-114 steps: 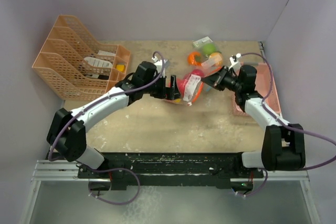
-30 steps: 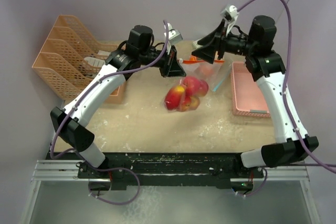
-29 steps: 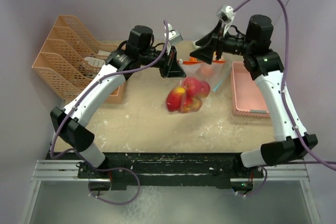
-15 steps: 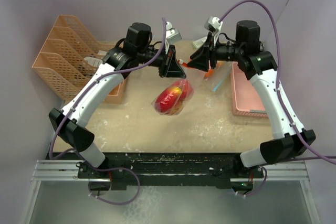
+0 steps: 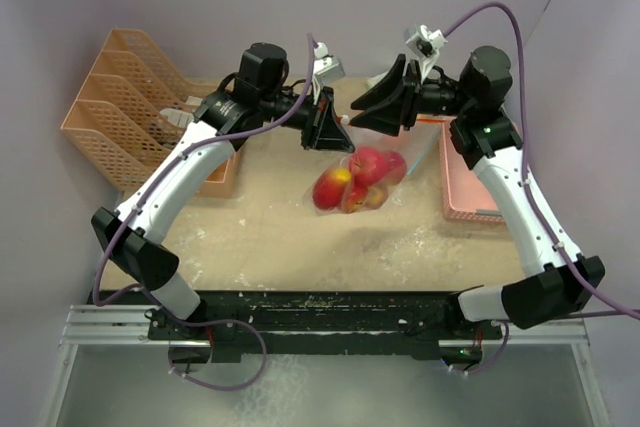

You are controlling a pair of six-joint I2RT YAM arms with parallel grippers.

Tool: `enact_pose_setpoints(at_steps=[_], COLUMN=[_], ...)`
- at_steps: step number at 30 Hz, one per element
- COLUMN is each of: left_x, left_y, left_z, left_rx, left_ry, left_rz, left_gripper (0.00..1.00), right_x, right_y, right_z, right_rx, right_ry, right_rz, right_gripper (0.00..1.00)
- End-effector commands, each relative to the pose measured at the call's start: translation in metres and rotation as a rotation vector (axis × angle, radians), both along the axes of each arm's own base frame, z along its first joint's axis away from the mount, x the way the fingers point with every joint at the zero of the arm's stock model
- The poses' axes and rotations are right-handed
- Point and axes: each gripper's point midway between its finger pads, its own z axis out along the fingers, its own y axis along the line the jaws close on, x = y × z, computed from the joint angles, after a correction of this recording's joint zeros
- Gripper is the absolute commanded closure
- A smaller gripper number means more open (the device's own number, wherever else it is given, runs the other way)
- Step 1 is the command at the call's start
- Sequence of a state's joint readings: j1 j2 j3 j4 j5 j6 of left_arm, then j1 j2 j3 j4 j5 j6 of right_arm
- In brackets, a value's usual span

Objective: Open the zip-top bag and remove the fake food
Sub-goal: Unzip the zipper food storage bag.

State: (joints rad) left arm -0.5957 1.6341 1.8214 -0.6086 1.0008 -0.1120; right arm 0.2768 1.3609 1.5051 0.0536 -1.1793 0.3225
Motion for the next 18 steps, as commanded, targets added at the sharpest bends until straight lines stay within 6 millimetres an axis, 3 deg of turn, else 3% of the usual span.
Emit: enact_pose_setpoints(at_steps=[1,13,18], left_x=[-0.019,-0.024,-0.025], left_y=[0.007,0.009,0.011], left_z=[0.040,0.052,0.056], left_rx=[-0.090,-0.111,-0.115], left_ry=[-0.101,-0.127,-0.139], left_rz=[-0.059,-0.073,-0.071], left_gripper=[1.00,1.00,1.00], right_x=[-0.029,-0.027,-0.024], right_y=[0.002,0.011,0.018], right_z=[0.039,0.034,0.028], right_rx=[0.090,0.086,0.084], right_ry=[-0.072,-0.023,0.002], right_rz=[0.145,0.197,0.209], right_gripper=[0.54,0.52,0.56])
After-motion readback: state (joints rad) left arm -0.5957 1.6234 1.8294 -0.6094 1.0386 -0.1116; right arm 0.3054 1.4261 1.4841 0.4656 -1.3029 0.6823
